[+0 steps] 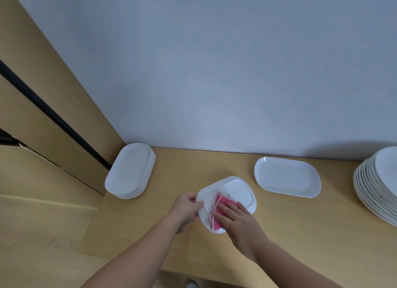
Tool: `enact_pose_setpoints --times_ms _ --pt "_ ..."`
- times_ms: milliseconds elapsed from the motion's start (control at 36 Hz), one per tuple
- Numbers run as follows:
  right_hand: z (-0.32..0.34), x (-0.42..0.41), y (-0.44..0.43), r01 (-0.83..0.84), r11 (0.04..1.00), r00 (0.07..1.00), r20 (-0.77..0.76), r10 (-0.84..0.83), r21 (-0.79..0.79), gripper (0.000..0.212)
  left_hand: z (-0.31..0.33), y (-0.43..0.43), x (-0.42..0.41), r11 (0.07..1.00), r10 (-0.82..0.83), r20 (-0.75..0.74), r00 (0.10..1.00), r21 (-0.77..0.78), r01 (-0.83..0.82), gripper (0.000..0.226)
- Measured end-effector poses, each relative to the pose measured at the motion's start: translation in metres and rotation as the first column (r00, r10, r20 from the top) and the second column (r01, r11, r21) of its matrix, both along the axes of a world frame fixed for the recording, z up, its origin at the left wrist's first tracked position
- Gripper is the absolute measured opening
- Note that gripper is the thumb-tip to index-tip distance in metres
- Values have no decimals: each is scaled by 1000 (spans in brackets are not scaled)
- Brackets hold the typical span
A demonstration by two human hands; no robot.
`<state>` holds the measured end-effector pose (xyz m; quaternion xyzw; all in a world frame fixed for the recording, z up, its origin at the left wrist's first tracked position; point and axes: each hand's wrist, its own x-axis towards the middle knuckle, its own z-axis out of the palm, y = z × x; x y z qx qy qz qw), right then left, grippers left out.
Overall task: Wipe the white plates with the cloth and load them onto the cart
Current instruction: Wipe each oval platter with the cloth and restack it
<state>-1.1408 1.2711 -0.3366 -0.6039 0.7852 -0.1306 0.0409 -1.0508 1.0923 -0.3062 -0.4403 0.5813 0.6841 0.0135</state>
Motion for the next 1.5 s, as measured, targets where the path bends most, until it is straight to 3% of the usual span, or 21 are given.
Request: enact_pose_setpoints --times_ms 278,417,500,611,778,1000,1111,1250,1389,1500 --pt "-15 -31 10 146 987 989 -47 -143 67 60 -3 -6 3 996 -90 42 995 -13 90 13" --pt "-24 -47 7 196 972 978 50 -204 130 53 -3 -11 7 986 -137 100 986 -84 145 20" --pt "-33 -59 3 156 962 978 103 -183 225 58 -5 -12 8 987 -120 111 987 -92 130 21" --pt "-36 -69 -8 162 961 969 147 -197 222 62 -7 -15 9 989 -104 117 988 -92 115 22" --pt "-27 -88 -33 278 918 911 227 -345 282 57 -10 -14 15 976 -146 152 978 -141 168 24" --pt "-20 -84 -78 14 989 994 105 -30 150 49 -11 -21 10 953 -138 181 974 -243 180 23" --pt "-22 -66 -93 -96 983 988 133 76 159 59 -11 -23 8 937 -143 193 971 -289 196 19" --pt "-29 -59 -84 -187 977 965 204 163 106 52 -11 -23 8 937 -160 194 968 -280 211 16" --pt "-23 -78 -69 -61 998 976 206 66 -31 35 -10 -21 9 934 -157 220 963 -284 217 12" --pt "-20 -100 -50 110 982 959 244 -146 156 37 -7 -20 11 942 -146 235 961 -263 207 13"
